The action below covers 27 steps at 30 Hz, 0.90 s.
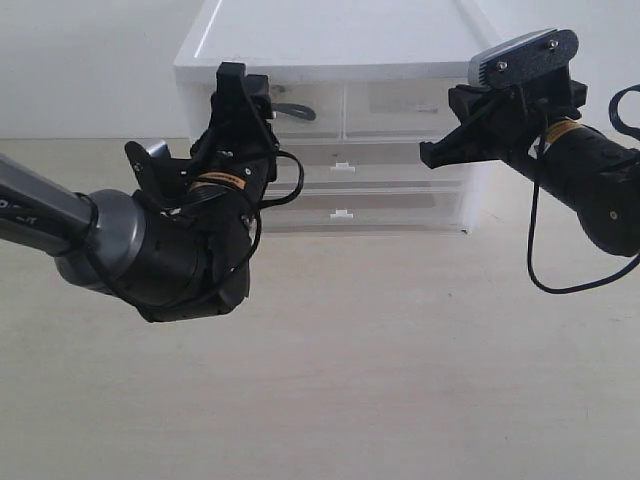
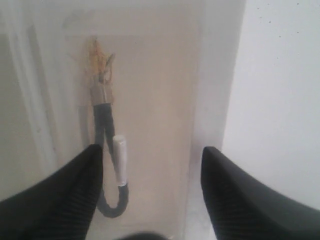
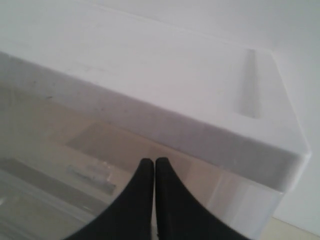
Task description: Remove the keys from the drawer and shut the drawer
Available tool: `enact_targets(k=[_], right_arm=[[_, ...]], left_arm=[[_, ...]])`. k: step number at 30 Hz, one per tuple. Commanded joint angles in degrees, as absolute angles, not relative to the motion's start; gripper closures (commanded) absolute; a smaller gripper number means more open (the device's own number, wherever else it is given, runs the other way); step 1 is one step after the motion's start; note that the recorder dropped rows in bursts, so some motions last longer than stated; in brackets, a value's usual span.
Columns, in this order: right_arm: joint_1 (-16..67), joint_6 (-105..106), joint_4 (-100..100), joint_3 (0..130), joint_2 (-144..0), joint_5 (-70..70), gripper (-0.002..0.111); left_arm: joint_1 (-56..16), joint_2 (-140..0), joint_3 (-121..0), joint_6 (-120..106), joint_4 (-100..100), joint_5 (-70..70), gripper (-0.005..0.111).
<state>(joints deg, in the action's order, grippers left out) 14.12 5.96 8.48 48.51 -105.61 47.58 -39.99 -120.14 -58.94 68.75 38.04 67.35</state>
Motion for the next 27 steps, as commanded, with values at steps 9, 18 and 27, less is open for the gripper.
enact_targets(k=[9, 18, 27], right_arm=[[13.69, 5.86, 6.46, 49.32, -105.85, 47.12, 0.109], [13.69, 5.86, 6.46, 49.32, -105.85, 47.12, 0.109], [13.69, 5.86, 6.46, 49.32, -105.85, 47.12, 0.109]], left_arm=[[-39.31, -122.11, -59.41, 68.23, 40.05, 67.24, 0.051], [-39.11, -122.23, -60.43, 68.56, 39.16, 67.20, 0.054], [-39.06, -122.33, -61.36, 68.56, 38.47, 66.37, 0.060]])
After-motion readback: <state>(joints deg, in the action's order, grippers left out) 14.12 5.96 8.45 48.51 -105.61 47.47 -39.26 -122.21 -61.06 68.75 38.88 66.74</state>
